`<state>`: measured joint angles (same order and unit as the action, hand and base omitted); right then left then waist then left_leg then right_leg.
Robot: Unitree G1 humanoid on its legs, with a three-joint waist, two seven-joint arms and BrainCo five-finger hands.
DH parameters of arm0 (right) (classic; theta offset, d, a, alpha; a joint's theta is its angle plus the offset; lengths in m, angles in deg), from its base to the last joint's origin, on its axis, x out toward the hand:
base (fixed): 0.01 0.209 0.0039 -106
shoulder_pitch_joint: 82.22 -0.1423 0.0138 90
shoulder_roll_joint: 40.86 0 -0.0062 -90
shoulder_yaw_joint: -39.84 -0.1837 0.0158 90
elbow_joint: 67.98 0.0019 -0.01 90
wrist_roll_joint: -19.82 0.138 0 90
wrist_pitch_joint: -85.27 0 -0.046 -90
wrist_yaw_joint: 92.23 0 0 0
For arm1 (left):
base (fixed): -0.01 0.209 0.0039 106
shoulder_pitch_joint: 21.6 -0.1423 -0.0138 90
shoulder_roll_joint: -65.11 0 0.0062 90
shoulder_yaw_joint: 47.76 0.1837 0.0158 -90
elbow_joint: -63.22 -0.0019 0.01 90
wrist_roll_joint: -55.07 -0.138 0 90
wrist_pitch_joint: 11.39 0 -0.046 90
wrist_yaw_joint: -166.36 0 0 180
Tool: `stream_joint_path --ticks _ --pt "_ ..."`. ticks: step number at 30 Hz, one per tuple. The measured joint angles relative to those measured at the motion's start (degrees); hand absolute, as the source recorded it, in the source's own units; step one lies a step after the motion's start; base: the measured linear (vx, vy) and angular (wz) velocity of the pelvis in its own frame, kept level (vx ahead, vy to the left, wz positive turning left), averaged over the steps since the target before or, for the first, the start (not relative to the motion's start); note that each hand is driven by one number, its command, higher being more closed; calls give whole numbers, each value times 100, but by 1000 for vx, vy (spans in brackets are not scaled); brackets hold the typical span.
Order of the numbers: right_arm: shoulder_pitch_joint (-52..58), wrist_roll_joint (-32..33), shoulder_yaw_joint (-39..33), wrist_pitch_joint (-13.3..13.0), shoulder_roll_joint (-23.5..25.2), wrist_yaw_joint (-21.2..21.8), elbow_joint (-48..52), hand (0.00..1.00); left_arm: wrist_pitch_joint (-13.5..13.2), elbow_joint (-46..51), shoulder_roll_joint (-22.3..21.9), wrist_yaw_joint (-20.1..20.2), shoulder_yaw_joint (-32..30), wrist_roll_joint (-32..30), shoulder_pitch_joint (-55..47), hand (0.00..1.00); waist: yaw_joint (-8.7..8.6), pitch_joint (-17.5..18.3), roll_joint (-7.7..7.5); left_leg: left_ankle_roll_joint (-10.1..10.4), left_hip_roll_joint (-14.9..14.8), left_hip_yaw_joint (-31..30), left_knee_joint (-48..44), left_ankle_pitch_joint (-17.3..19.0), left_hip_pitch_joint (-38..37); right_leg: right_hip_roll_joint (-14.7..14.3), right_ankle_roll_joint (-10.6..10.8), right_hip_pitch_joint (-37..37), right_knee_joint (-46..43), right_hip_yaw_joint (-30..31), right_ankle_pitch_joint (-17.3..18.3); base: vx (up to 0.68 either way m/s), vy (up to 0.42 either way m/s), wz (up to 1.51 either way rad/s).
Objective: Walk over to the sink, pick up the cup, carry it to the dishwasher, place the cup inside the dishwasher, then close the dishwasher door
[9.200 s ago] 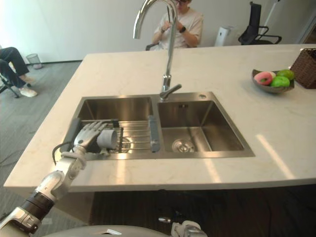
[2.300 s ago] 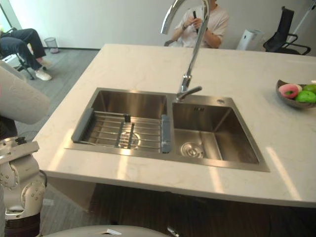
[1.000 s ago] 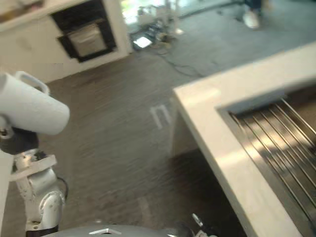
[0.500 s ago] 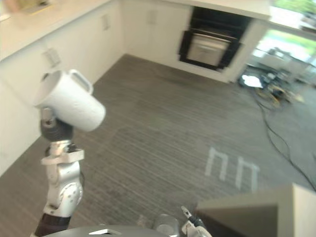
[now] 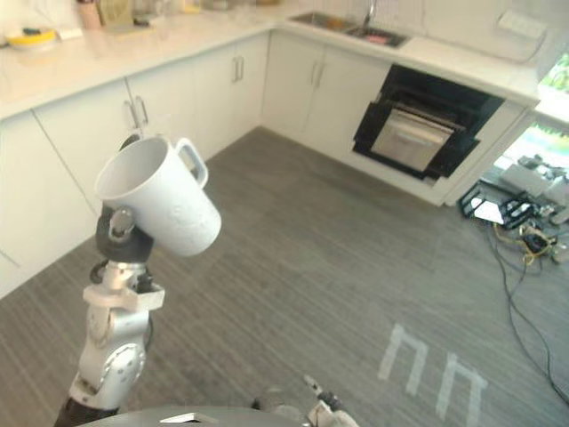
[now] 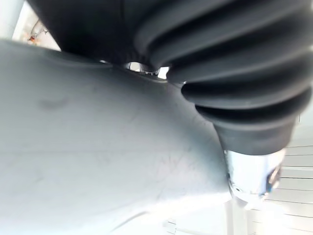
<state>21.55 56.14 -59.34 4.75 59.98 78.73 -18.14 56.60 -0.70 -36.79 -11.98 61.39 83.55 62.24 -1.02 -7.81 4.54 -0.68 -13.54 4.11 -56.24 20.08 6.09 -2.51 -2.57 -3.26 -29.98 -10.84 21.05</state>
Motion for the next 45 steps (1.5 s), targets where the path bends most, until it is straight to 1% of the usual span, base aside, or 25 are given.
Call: stream_joint_path --ticks 2,4,7,8,9,10,12,16,18,19,20,21,23,26,28,31,32,34,36,37,38,41,42,43,45 --pt "79 -55 -49 33 -25 10 142 0 96 -81 -77 29 -55 24 -210 100 15 -14 -1 -236 -153 32 -1401 -904 772 -6 -16 451 240 39 83 326 11 9" --pt "39 -68 -88 39 -144 24 -67 0 122 -252 -101 175 -130 80 -227 100 39 -54 95 -191 142 126 -1501 -490 1209 105 7 1009 668 79 99 356 58 1" --pt "-225 -69 -114 6 -217 79 -507 0 125 -309 -67 340 -382 147 -252 100 251 -45 58 -50 842 409 937 -310 1399 437 152 1627 1215 380 124 423 120 -54" --pt "-345 -75 -117 -62 -226 156 -658 0 124 -302 -75 380 -433 160 -272 100 288 -36 62 87 1094 236 2395 -748 1370 499 319 1796 1395 556 167 539 174 -79" --pt "-413 -79 -121 -102 -240 205 -763 0 115 -319 -71 379 -464 160 -304 100 298 -38 31 56 1204 136 2756 -1444 1303 536 417 1884 1454 678 202 514 177 -76" --pt "-507 -79 -103 -157 -120 278 -989 0 124 -441 -47 365 -547 160 -403 100 289 30 -202 -89 1417 248 2885 -1553 1076 700 421 2026 1605 1105 183 533 191 -48" --pt "-603 -80 -104 -205 16 355 -1036 0 162 -527 -70 334 -559 165 -414 100 240 66 -298 -269 1326 303 2368 -1126 1211 738 453 2023 1696 1552 -200 560 216 -42" --pt "-600 -80 -120 -202 21 260 -1038 0 171 -518 -20 359 -543 160 -403 100 262 116 -385 -307 1295 463 2535 -999 701 816 493 2018 1268 1446 -991 393 127 -44" --pt "-438 -80 -185 -202 64 250 -1033 0 228 -280 13 426 -544 159 -390 100 229 186 -379 -234 1370 547 3403 -589 -226 981 1180 1264 -710 1024 -1549 344 141 -48" --pt "-424 -79 -209 -203 123 246 -1026 0 238 -219 60 459 -534 159 -354 100 205 155 -532 -256 1523 573 3516 -576 -429 1193 1294 976 -1398 999 -1855 342 105 -23" --pt "-326 -87 -262 -232 205 263 -1020 0 261 -144 168 494 -515 119 -349 100 79 176 -610 -369 1664 586 3765 -496 -735 1432 1138 409 -2585 976 -2167 313 51 -11" --pt "-243 -105 -329 -254 257 279 -985 0 270 -163 221 488 -491 37 -356 100 -3 167 -653 -395 1666 610 3889 -393 -982 1401 815 -204 -3503 951 -1850 287 33 -10" --pt "-98 -198 -328 -336 245 299 -764 0 298 -299 225 389 -303 -63 -273 100 -152 183 -550 -332 1537 654 4279 -409 -1407 1199 682 -988 -3722 596 -1300 287 10 -10" --pt "38 -229 -344 -485 318 368 -523 0 404 -540 254 342 31 -64 136 100 -364 61 -529 -141 1358 657 4794 -516 -2059 1110 590 -1798 -2483 -352 -893 431 -52 6" --pt "105 -216 -438 -561 381 341 -467 0 470 -648 269 334 235 -64 359 100 -516 -27 -454 0 1188 599 4775 -427 -2295 1017 512 -1857 -1038 -708 -1053 533 -145 28" --pt "428 -188 -438 -608 510 304 -341 0 496 -652 269 223 465 -190 457 100 -567 -33 -657 356 1203 464 4330 71 -2635 911 404 -1606 929 -23 -2278 569 -217 34" --pt "459 -87 -511 -592 422 310 -337 0 501 -737 129 208 466 -243 370 100 -547 -127 -429 375 954 456 4038 411 -2754 744 137 -1625 439 -123 -2277 415 -152 3" --pt "380 -62 -499 -531 290 264 -111 0 499 -733 56 161 462 -284 312 100 -508 -159 -160 290 683 446 3210 385 -2567 614 -13 -1678 -51 -264 -1756 482 -193 -18" --pt "403 -64 -549 -467 299 261 237 0 489 -726 -18 169 471 -285 300 100 -524 -207 -32 282 335 456 1774 -159 -2056 415 -104 -1424 -99 -424 -1392 446 -241 -12" --pt "433 -66 -546 -405 265 245 496 0 434 -712 -136 201 456 -279 224 100 -464 -233 130 203 -47 388 610 -1248 -1463 247 -69 -1066 160 -610 -1187 586 -181 -25" --pt "547 -67 -423 -423 253 228 862 0 343 -633 -235 278 442 -278 91 100 -367 -223 107 138 -377 398 -439 -2259 -838 229 3 -837 52 -691 -947 500 -131 -35" --pt "457 -76 -290 -484 219 232 1007 0 248 -587 -272 400 263 -259 -161 100 -156 -287 151 66 -593 388 -1505 -1492 321 -104 -293 -181 473 -689 -746 452 -120 -32" --pt "312 -71 -208 -561 223 228 1002 0 198 -576 -214 423 89 -195 -276 100 1 -261 98 36 -516 751 -1049 -976 638 -197 -283 216 939 -568 -753 465 -118 -38" --pt "272 -69 -187 -588 217 229 998 0 184 -577 -196 429 55 -156 -297 100 47 -254 81 35 -467 836 -841 -870 688 -206 -259 289 1031 -530 -767 484 -100 -61" --pt "-110 -65 -75 -851 175 227 975 0 71 -576 -186 454 -217 -29 -449 100 200 -213 10 159 140 1083 1629 -554 674 -193 -216 796 1618 -266 -963 498 -59 -64"
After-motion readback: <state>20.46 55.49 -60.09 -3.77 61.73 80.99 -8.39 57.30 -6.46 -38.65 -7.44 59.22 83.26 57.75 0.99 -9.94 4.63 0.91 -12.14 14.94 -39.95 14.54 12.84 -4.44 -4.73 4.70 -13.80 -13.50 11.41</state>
